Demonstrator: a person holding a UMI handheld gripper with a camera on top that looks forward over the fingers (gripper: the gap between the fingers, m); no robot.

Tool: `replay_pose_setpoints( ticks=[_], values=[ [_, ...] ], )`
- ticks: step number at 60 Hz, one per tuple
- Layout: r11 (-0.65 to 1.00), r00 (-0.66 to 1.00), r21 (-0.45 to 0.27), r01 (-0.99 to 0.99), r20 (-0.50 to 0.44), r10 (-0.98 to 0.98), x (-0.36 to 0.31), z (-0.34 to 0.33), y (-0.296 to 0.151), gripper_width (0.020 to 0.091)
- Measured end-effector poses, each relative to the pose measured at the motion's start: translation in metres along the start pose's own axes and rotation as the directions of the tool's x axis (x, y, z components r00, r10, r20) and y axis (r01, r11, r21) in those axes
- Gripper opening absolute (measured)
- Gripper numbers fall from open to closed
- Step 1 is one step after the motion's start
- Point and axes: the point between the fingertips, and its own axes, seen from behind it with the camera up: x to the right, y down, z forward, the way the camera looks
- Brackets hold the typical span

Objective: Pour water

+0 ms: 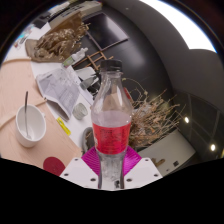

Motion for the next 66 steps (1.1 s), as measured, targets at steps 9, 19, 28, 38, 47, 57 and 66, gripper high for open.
replay_pose_setpoints(
  ticks=[9,19,28,38,47,57,66],
  values=[
    [0.897,0.883,-0.065,-0.438,0.158,0.442,-0.031,-0.011,-0.003,0.0239],
    [0.719,0.678,-0.142,-0.68,0.249,0.691,-0.075,-0.014,0.009,0.024],
    [0.645,0.593,-0.191,-0.74,0.267,0.76,-0.11,-0.008,0.026,0.024],
    [0.571,0.517,-0.21,-0.794,0.26,0.815,-0.124,0.0,0.04,0.0247],
    [0.587,0.538,-0.176,-0.79,0.258,0.802,-0.125,-0.002,0.04,0.0315],
    [0.585,0.543,-0.228,-0.778,0.225,0.809,-0.128,-0.01,0.05,0.0521],
    [0.556,0.524,-0.268,-0.787,0.186,0.831,-0.116,-0.042,0.048,0.0834]
  ],
)
